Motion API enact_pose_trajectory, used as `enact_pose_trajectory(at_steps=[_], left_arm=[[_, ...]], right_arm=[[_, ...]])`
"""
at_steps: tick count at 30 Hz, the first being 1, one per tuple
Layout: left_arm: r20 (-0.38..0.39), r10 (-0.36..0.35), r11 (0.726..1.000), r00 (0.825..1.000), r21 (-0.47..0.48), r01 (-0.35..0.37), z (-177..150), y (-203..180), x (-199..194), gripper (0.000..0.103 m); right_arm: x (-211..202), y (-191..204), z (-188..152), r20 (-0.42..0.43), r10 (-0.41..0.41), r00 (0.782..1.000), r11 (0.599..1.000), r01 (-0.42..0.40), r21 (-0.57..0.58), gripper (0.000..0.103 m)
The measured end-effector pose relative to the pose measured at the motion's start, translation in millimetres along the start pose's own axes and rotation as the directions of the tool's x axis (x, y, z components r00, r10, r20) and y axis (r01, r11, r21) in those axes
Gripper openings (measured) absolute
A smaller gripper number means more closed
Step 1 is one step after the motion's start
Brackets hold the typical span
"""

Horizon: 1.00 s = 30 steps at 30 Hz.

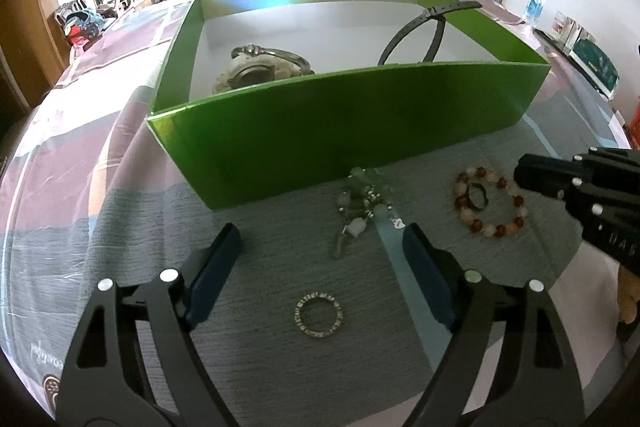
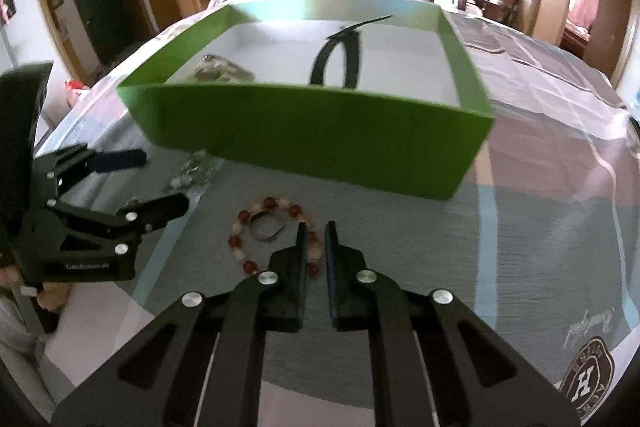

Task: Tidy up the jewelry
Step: 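Close the left gripper on the jade keychain while the right grasps the red bead bracelet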

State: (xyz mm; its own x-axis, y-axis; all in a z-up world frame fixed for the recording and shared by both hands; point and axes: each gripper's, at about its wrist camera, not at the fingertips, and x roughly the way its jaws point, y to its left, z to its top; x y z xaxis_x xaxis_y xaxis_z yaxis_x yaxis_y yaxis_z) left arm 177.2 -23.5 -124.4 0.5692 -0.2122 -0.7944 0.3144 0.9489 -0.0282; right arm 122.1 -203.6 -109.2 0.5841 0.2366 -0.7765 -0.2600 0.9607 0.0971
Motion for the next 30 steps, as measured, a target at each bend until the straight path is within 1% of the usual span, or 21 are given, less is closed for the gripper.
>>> enact_pose_trajectory(at_steps=[4,6,7,8,9,11,12,13,15,16,19,23,25,26,27,28,29,30], left_arm=[[0.023,-0.022,0.999,0.999,-0.034,0.023,1.5,5.7,-3.9,0.079],[0.040,-0.023,0.999,0.999,-0.041,0.025,2.6,6.4,-5.3,0.077],[0.051,-0.018,0.999,0.999,-0.041,0.020,2.9,5.9,-6.4,0.076],[0.066,-0.009,0.999,0.998,-0.036,0.012,3.4,4.6,-7.6,0.076],[0.073,-0.001,1.000,0.997,-0.030,0.003,4.1,2.6,-8.3,0.074],[0.052,0.070,0.998,0.996,-0.002,-0.070,8.1,-5.2,-2.9,0.071],[0.032,0.088,0.996,0.996,0.015,-0.089,9.8,-9.7,0.4,0.063],[0.019,0.098,0.995,0.995,0.028,-0.098,9.8,-11.9,2.3,0.060],[0.013,0.113,0.993,0.994,0.040,-0.113,11.5,-16.0,2.5,0.059],[0.004,0.102,0.994,0.995,0.045,-0.102,12.2,-17.7,2.4,0.059],[-0.009,0.069,0.997,0.998,0.043,-0.068,14.1,-20.1,1.4,0.060],[-0.018,0.058,0.998,0.998,0.037,-0.057,11.5,-18.6,3.6,0.060],[-0.020,0.036,0.999,0.999,0.023,-0.036,12.9,-15.0,4.4,0.051],[-0.016,0.034,0.999,0.999,0.014,-0.034,12.5,-13.8,3.8,0.043],[-0.011,0.041,0.999,0.999,0.015,-0.041,12.2,-13.4,3.5,0.038],[-0.008,0.036,0.999,0.999,0.019,-0.036,11.8,-14.3,3.1,0.032],[-0.005,0.035,0.999,0.999,0.022,-0.035,11.3,-14.9,2.5,0.027],[-0.002,0.039,0.999,0.999,0.029,-0.039,10.4,-15.9,2.1,0.026]], right_arm=[[-5.8,-5.6,3.6,0.019,0.008,1.000,1.000,-0.009,0.021,0.011],[-2.2,-7.8,6.0,0.004,-0.001,1.000,1.000,0.001,0.024,0.020],[-0.9,-8.1,4.9,-0.002,0.000,1.000,1.000,0.000,0.025,0.029],[0.2,-7.7,3.4,-0.009,0.001,1.000,1.000,0.000,0.026,0.033],[4.1,-7.6,2.7,-0.022,-0.003,1.000,1.000,0.003,0.027,0.033],[10.5,-7.6,1.5,-0.043,-0.012,0.999,1.000,0.014,0.027,0.033],[12.9,-5.6,0.3,-0.049,-0.012,0.999,1.000,0.014,0.028,0.033],[15.0,-5.2,-1.7,-0.054,-0.008,0.998,0.999,0.010,0.030,0.033],[15.2,-2.6,-3.0,-0.048,-0.019,0.999,1.000,0.020,0.019,0.034],[15.7,-0.7,-3.4,-0.046,-0.025,0.999,1.000,0.026,0.010,0.035],[16.3,4.6,-5.6,-0.038,-0.050,0.998,0.999,0.049,-0.020,0.035],[16.0,13.5,-7.8,-0.032,-0.062,0.998,0.997,0.060,-0.054,0.035],[15.7,15.0,-8.3,-0.031,-0.058,0.998,0.996,0.056,-0.064,0.035],[15.4,16.5,-8.9,-0.030,-0.054,0.998,0.996,0.052,-0.070,0.035],[15.5,16.0,-8.3,-0.031,-0.050,0.998,0.996,0.047,-0.073,0.034],[15.7,16.0,-7.8,-0.031,-0.042,0.999,0.996,0.039,-0.075,0.029],[15.4,17.2,-8.1,-0.033,-0.029,0.999,0.997,0.026,-0.078,0.019],[14.8,19.7,-9.4,-0.034,-0.022,0.999,0.997,0.019,-0.080,0.015]])
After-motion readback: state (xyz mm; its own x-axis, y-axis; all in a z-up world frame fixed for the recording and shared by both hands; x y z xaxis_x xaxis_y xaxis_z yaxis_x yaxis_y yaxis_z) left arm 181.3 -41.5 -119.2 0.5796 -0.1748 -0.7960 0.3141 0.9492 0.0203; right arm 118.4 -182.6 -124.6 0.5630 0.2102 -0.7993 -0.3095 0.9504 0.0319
